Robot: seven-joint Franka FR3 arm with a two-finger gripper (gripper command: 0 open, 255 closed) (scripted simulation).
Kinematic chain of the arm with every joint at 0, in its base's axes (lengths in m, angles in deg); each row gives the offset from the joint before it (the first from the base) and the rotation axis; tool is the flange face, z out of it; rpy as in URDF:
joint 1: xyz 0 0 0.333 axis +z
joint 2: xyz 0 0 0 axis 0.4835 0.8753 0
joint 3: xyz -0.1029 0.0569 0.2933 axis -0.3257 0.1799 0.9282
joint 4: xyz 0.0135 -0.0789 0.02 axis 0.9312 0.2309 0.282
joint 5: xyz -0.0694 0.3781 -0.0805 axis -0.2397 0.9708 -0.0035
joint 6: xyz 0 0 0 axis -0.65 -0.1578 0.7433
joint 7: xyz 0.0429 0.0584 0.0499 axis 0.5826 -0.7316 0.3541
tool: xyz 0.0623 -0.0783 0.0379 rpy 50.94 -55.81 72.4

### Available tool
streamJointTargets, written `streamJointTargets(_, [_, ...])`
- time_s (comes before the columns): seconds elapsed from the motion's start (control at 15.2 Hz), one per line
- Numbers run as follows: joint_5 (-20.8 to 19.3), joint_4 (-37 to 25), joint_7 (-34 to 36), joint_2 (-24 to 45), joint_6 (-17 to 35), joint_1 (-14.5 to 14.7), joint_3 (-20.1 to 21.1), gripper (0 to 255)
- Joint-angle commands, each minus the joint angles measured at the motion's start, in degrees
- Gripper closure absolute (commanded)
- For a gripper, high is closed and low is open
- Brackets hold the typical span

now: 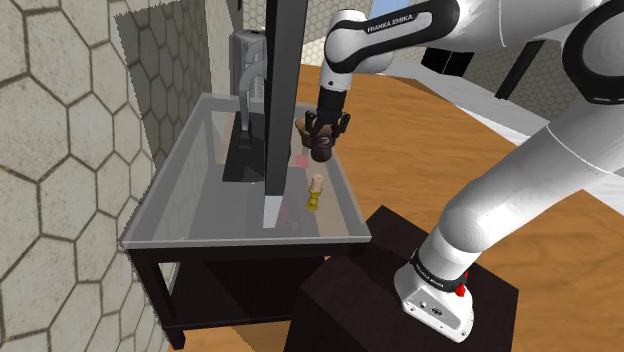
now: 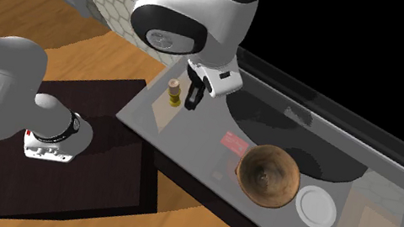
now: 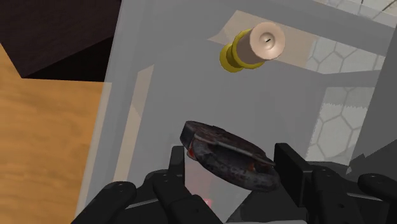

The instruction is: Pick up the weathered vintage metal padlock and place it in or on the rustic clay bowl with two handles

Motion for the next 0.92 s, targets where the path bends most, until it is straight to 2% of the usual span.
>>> streamJointTargets(0.0, [-0.1, -1.2, 0.2, -0.5, -1.7, 0.0, 0.0, 255])
streamJointTargets(0.59, [-0.3, -6.2, 0.7, -2.0, -8.1, -0.1, -0.2, 255])
streamJointTargets(0.86, [-1.5, -13.8, -2.5, 5.1, -9.1, -1.7, -2.4, 255])
